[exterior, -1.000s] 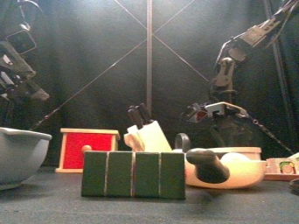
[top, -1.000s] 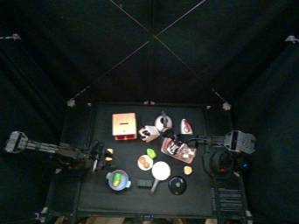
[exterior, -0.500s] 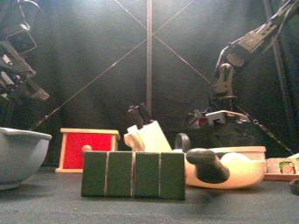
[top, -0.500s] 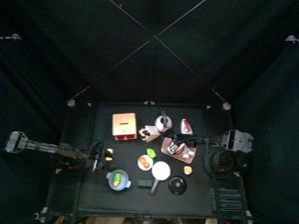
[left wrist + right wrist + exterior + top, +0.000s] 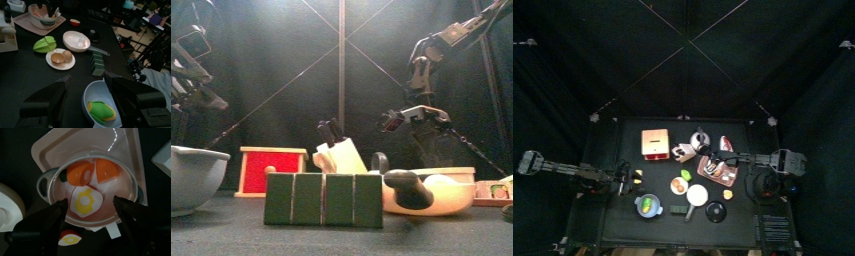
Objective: Grab apple half from pot
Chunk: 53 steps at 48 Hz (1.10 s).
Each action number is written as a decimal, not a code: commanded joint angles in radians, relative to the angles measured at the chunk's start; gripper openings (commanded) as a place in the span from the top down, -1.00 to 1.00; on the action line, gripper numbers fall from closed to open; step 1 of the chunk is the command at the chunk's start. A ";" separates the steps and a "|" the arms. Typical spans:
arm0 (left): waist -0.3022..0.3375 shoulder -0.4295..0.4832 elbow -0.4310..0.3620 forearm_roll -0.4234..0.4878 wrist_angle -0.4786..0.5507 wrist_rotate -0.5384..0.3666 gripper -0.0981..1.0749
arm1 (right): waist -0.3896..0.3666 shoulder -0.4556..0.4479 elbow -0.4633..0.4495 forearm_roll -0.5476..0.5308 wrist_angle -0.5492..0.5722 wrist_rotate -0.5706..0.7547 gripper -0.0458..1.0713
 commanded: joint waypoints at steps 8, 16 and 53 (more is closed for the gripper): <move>0.003 0.002 -0.026 0.002 0.002 0.002 -0.71 | 0.000 -0.044 0.034 0.061 -0.008 -0.038 -0.90; 0.003 0.002 -0.026 0.002 0.002 0.002 -0.71 | 0.000 -0.032 0.048 0.069 -0.023 -0.041 -0.90; 0.003 0.002 -0.021 0.002 0.002 0.002 -0.71 | -0.009 0.043 0.057 0.057 -0.075 -0.040 -0.87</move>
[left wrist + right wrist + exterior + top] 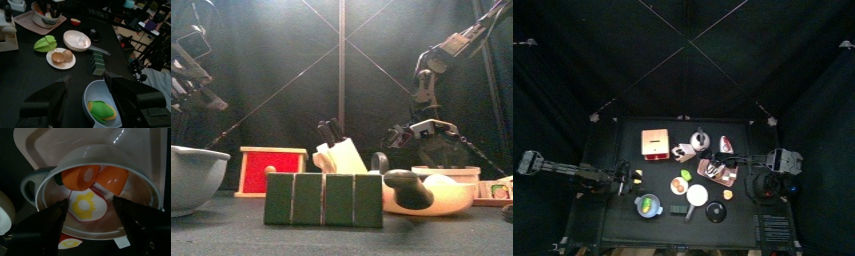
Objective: Grab apple half from pot
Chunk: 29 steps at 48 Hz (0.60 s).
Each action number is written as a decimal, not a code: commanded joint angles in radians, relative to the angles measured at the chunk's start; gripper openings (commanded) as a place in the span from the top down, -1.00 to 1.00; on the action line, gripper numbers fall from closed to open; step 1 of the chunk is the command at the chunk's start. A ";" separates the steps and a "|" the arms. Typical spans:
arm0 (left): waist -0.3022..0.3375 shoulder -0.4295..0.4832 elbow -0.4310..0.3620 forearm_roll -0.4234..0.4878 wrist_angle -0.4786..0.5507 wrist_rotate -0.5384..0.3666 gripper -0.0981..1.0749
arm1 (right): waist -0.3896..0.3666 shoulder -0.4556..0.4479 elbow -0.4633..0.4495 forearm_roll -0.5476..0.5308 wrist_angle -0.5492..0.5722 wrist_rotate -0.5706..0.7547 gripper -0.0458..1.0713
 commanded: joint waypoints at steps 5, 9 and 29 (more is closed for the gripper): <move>0.002 0.002 -0.021 0.002 -0.005 0.002 -0.71 | -0.002 -0.014 -0.011 -0.006 -0.002 0.000 -0.81; 0.002 0.002 -0.023 0.002 -0.005 0.002 -0.71 | -0.003 -0.014 -0.012 -0.006 -0.002 0.002 -0.71; 0.003 0.002 -0.028 0.002 -0.005 0.002 -0.71 | -0.002 -0.043 -0.067 -0.040 0.032 0.009 -0.51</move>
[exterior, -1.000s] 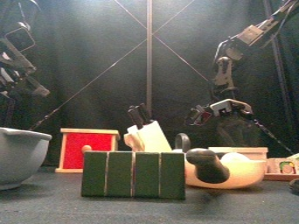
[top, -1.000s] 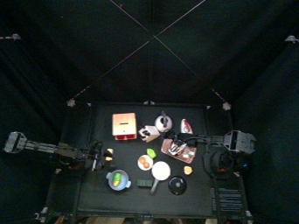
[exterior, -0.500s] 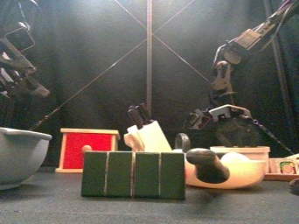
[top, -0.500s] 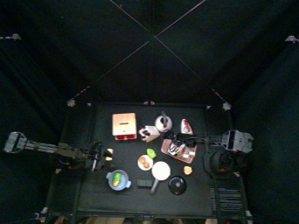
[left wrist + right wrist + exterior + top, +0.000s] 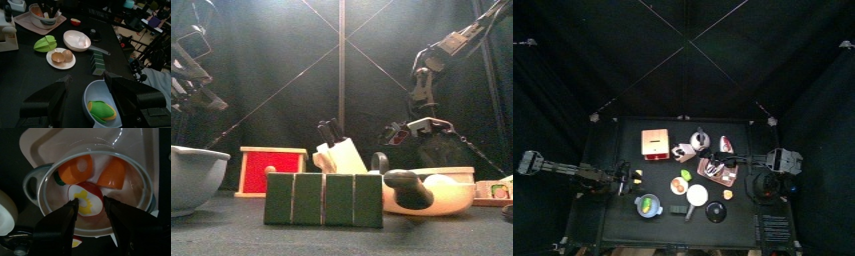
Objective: Grab apple half from pot
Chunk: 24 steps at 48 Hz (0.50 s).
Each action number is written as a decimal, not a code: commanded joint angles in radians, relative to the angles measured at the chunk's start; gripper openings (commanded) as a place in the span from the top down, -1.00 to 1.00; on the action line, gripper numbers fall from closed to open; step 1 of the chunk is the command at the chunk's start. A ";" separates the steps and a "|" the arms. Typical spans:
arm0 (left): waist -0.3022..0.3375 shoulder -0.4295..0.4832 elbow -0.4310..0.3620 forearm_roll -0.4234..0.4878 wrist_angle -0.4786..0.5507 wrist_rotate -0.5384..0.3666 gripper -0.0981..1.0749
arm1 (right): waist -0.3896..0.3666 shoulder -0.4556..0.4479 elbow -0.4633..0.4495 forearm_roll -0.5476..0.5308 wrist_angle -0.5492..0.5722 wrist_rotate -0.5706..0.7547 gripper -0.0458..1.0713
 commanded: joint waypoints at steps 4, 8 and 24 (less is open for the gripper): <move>0.002 0.002 -0.028 0.003 -0.005 0.002 -0.71 | -0.002 -0.052 -0.048 -0.029 0.020 0.006 -0.51; 0.000 0.002 -0.031 0.003 -0.005 0.002 -0.71 | -0.002 -0.058 -0.054 -0.034 0.023 0.006 -0.51; 0.002 0.002 -0.035 0.005 -0.005 0.002 -0.71 | 0.014 -0.098 -0.058 -0.034 0.023 0.008 -0.51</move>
